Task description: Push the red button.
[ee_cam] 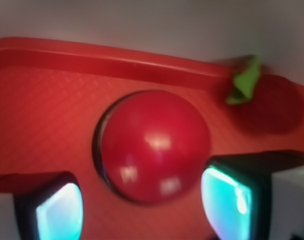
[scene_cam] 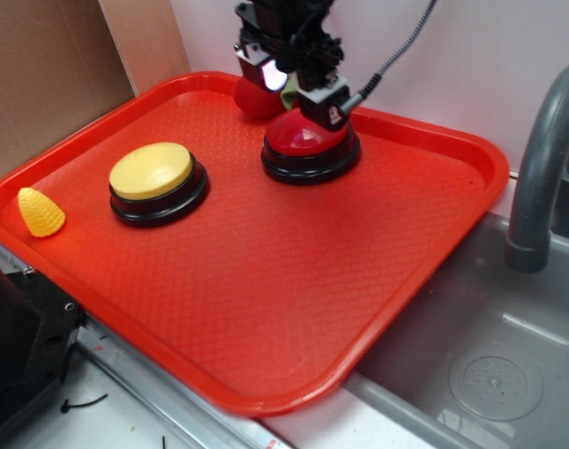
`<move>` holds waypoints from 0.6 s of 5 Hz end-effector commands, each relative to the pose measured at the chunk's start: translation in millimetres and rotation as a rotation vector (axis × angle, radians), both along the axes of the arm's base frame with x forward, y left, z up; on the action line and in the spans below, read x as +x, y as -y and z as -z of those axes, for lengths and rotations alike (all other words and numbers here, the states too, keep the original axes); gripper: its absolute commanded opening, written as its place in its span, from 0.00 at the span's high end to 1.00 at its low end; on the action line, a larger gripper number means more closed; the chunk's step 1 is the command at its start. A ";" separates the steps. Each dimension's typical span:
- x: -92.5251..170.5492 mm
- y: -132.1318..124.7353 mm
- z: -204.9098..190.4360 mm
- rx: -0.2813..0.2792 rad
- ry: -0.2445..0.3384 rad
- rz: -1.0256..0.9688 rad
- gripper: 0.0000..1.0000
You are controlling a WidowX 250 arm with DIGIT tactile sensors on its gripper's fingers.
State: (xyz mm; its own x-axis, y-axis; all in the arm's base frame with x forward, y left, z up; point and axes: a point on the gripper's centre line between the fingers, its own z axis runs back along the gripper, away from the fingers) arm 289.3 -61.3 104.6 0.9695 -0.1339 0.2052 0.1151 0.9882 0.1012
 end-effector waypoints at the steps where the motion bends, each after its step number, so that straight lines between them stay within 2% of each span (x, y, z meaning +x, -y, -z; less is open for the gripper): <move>1: -13.2 -5.0 -43.1 -0.058 0.046 -0.050 0.00; 3: -18.1 -8.6 -56.8 -0.060 -0.007 -0.063 0.00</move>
